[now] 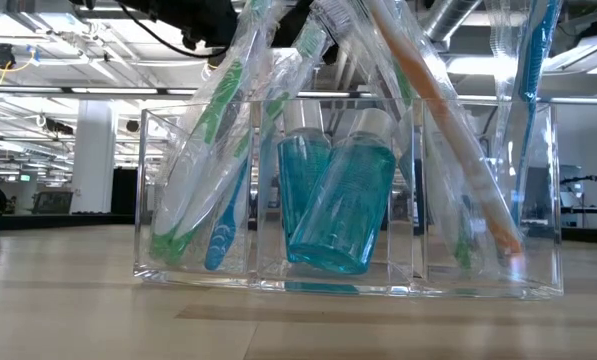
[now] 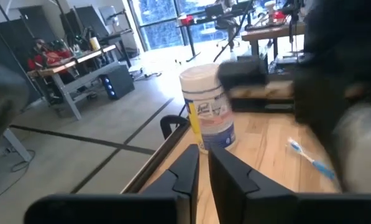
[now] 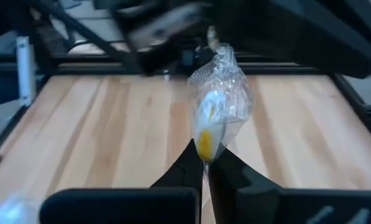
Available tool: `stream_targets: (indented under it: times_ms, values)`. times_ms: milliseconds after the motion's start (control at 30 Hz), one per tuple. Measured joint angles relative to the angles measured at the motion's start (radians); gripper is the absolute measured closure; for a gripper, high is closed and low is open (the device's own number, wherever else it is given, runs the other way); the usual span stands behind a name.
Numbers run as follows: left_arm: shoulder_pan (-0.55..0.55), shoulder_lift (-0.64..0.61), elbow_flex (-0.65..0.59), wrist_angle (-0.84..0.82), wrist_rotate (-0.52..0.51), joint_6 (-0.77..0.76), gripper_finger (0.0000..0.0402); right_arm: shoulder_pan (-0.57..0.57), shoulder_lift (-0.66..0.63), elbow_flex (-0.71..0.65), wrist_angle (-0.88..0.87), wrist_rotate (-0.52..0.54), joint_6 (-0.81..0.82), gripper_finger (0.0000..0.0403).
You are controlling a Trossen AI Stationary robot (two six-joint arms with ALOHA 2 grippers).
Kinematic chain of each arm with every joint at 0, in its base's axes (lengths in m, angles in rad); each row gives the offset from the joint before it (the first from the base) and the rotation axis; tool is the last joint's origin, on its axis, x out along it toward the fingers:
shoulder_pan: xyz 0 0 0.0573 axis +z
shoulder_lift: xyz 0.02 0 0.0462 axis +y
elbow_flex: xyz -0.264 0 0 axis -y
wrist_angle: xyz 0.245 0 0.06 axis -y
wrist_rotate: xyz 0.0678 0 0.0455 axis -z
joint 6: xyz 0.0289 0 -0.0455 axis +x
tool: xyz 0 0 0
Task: Pick & Place toothbrushing station
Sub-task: Put the orange toothbrush into the transparent organizer
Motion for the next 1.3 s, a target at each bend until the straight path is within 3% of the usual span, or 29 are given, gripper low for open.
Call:
stream_targets:
  times_ms: [367,800,1133,1300]
  values:
    - [-0.005,0.0,-0.054,-0.006,0.008,-0.031,0.0375,0.115,-0.1,0.001,-0.135,0.059,0.002,0.0403]
    - [-0.005,0.0,-0.089,0.001,0.009,-0.084,0.0376,0.284,-0.176,-0.009,-0.326,0.319,0.14,0.0403]
    - [-0.022,0.0,-0.09,0.015,0.015,-0.084,0.0373,0.376,-0.344,-0.287,-0.126,0.378,0.271,0.0403]
    - [-0.027,0.0,-0.09,0.017,0.015,-0.084,0.0373,0.433,-0.39,-0.354,-0.08,0.393,0.301,0.0403]
